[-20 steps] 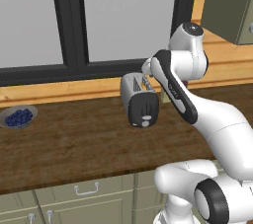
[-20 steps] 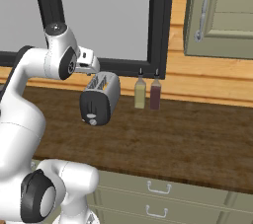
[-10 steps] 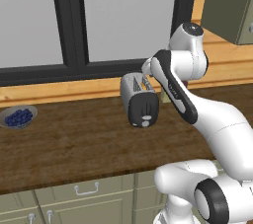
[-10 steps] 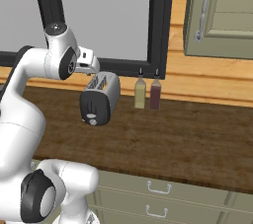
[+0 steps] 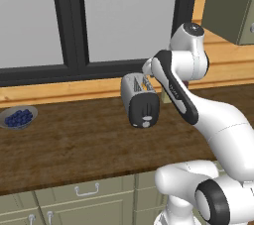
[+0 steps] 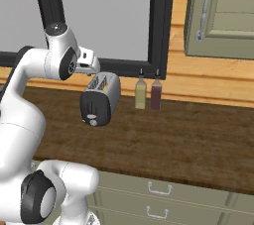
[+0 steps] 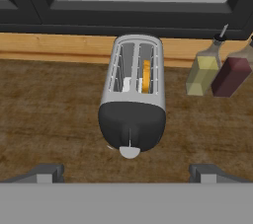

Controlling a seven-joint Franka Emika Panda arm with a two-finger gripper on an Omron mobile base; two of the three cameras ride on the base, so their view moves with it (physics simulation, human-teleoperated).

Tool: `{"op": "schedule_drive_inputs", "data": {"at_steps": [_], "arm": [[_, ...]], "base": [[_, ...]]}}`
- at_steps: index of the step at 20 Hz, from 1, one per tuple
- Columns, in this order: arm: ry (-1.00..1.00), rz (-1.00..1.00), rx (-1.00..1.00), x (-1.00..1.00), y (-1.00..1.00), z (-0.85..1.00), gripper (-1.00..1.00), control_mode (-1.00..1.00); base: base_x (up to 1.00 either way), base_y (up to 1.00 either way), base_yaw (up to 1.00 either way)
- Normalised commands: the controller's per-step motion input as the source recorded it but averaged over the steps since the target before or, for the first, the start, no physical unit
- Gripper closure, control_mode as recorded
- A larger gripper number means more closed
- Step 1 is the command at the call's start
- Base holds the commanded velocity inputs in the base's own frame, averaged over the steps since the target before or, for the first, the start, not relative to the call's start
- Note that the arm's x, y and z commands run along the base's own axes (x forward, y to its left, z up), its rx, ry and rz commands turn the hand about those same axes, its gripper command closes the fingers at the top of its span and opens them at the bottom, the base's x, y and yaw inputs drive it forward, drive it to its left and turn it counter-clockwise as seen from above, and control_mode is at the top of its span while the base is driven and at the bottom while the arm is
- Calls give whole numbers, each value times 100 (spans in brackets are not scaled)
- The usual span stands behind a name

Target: Start the toaster. Once the lever pops up, take the bread to the plate on the dining counter.

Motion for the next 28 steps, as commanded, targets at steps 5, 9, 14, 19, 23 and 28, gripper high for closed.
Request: {"op": "schedule_drive_inputs", "data": {"at_steps": [5, 9, 14, 19, 23, 28], "arm": [[0, 0, 0, 0, 0, 0, -100, -100], [0, 0, 0, 0, 0, 0, -100, -100], [0, 0, 0, 0, 0, 0, -100, -100], [0, 0, 0, 0, 0, 0, -100, -100], [0, 0, 0, 0, 0, 0, -100, -100], [0, 0, 0, 0, 0, 0, -100, -100]], "base": [[0, 0, 0], [0, 0, 0], [0, 0, 0], [0, 0, 0], [0, 0, 0], [0, 0, 0]]}}
